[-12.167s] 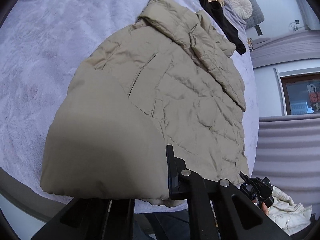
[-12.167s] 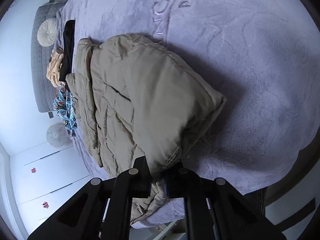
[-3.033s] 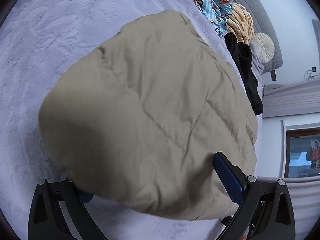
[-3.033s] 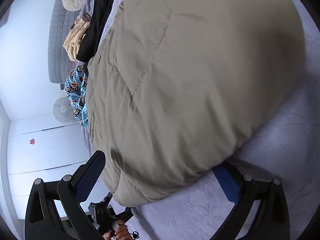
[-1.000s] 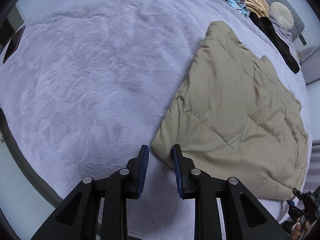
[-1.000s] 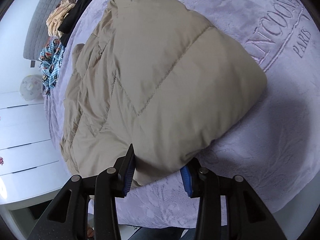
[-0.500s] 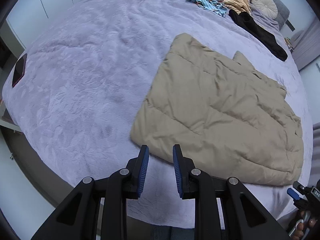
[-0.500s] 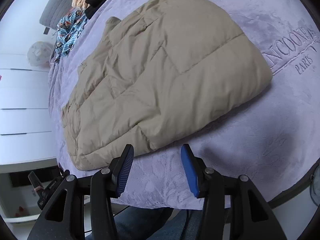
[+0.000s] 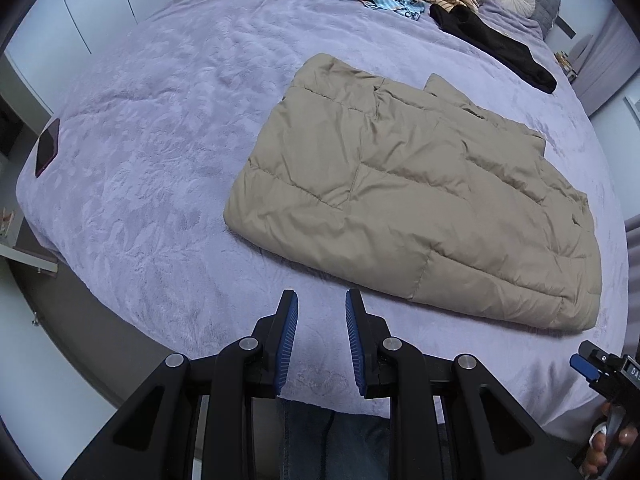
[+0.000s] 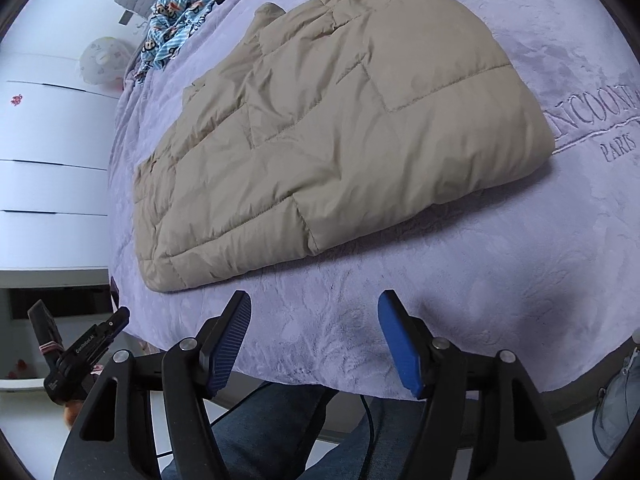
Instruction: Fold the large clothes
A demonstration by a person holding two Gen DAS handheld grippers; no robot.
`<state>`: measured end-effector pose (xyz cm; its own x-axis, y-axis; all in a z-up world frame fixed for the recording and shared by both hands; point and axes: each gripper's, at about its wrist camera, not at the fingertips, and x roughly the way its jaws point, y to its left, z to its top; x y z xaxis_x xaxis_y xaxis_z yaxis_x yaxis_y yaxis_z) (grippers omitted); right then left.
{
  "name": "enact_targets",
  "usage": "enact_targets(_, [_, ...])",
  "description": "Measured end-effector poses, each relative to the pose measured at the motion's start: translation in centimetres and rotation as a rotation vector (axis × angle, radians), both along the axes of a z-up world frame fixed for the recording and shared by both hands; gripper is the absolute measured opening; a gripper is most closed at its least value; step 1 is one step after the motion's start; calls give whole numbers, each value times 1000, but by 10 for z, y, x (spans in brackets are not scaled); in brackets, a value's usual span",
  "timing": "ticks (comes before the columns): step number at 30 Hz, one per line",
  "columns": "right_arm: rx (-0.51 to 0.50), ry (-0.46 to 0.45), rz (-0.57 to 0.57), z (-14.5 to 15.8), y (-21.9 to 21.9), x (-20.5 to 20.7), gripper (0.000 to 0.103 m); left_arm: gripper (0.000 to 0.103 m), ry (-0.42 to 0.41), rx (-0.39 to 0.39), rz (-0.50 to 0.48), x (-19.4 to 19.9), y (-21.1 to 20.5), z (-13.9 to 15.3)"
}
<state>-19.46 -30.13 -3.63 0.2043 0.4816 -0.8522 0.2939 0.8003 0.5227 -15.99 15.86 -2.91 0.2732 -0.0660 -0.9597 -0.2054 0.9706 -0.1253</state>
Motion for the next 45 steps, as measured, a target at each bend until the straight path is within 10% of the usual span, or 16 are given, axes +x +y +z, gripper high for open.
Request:
enact_targets(1, [-7,-6,2,2,0,0,70,28,-1,4,-9,1,-1,1])
enact_targets(3, [-16,-19,0,5,4,3,70,88,-12,5,-19,5,-2,3])
enact_targets(5, [-16,-31,-9,9,8,7,71,102,-65,21,-15,8,-1,11])
enact_targets(29, [-59,-42,18,14,175,91,103,102,13,49,-228,127,91,-28])
enact_targets(45, [-47,83,36,0,161,99,103,102,82,-247,-290,178,110,-88])
